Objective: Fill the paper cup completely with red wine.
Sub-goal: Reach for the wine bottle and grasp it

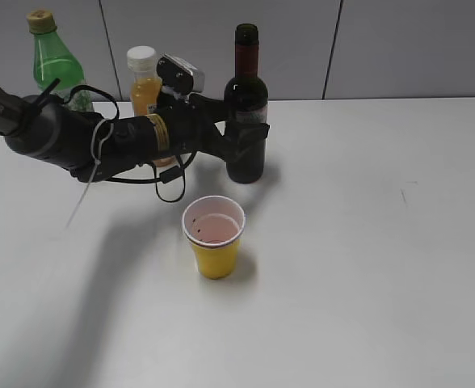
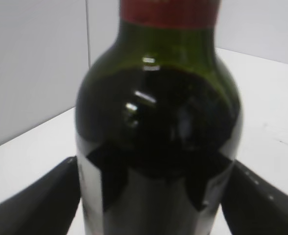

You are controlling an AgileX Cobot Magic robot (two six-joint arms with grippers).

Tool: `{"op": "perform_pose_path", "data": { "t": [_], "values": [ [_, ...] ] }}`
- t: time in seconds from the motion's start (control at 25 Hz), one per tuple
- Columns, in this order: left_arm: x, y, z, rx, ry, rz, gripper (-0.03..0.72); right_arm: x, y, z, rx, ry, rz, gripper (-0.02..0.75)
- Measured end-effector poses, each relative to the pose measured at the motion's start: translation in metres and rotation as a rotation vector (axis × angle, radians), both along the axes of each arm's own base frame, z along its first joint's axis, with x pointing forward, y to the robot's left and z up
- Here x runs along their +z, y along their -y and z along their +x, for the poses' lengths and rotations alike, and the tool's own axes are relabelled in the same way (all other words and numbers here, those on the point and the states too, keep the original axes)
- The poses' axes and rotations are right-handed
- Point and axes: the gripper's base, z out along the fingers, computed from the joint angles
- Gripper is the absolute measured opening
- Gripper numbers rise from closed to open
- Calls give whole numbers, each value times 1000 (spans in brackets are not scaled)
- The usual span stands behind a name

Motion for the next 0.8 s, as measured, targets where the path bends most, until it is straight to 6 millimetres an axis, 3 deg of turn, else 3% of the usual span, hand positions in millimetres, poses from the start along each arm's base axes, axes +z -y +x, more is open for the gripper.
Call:
{"op": "perform_pose_path", "data": {
  "t": [0.28, 0.8],
  "values": [
    [1, 0, 0, -1, 2, -1, 597, 0, 0, 0, 0, 0, 0, 468],
    [-5, 22, 4, -22, -17, -34, 598, 0, 0, 0, 0, 1, 0, 465]
  ]
}}
